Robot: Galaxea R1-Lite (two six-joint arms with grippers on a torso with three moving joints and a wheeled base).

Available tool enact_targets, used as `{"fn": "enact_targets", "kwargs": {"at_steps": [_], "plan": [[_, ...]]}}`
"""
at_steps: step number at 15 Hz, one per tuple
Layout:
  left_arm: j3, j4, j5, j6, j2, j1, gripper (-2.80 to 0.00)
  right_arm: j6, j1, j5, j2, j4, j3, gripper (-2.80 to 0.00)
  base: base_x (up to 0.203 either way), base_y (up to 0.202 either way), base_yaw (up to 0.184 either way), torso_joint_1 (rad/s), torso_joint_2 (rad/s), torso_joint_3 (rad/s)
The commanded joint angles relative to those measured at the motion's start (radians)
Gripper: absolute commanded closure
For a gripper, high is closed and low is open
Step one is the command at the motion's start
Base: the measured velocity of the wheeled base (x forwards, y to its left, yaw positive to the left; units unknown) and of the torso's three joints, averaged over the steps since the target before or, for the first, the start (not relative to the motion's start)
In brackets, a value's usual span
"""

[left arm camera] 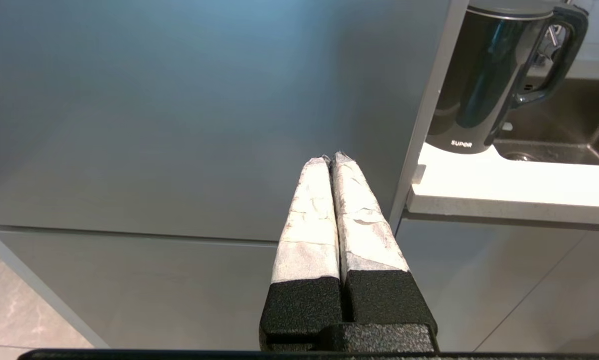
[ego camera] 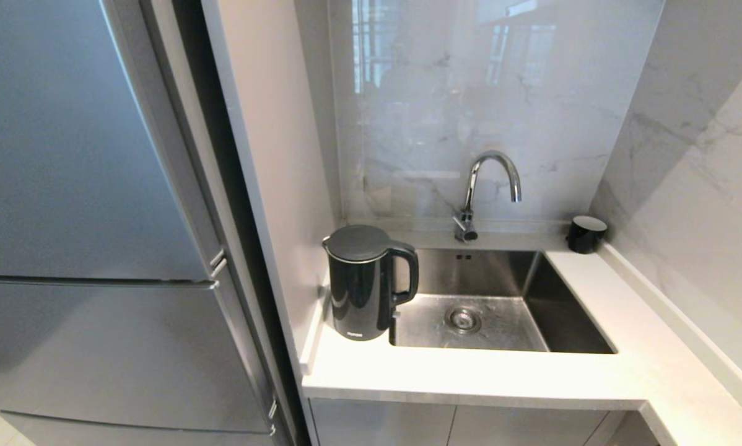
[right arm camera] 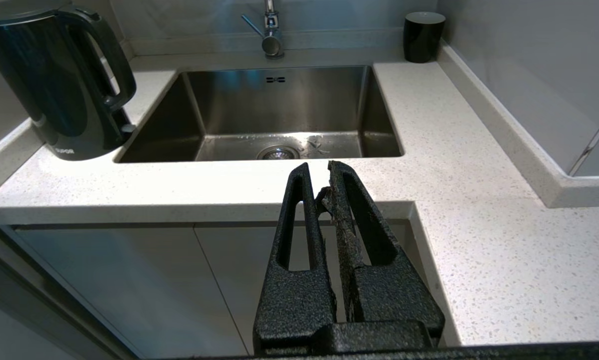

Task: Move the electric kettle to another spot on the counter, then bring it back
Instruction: Grab the kettle

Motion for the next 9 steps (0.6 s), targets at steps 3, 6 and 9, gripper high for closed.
{"fn": "enact_targets", "kwargs": {"at_steps": [3,6,9], "plan": [[0.0,-0.001,0.0,0.0,0.0,0.0,0.0,0.0,0.0,0.0,0.0,0.0,0.0,0.0,0.0,0.0,0.0,0.023,-0.04,-0.031],[0.0,-0.001,0.0,0.0,0.0,0.0,0.0,0.0,0.0,0.0,0.0,0.0,0.0,0.0,0.0,0.0,0.0,0.0,0.0,0.0],[0.0,-0.001,0.0,0.0,0.0,0.0,0.0,0.0,0.0,0.0,0.0,0.0,0.0,0.0,0.0,0.0,0.0,0.0,0.0,0.0]]}}
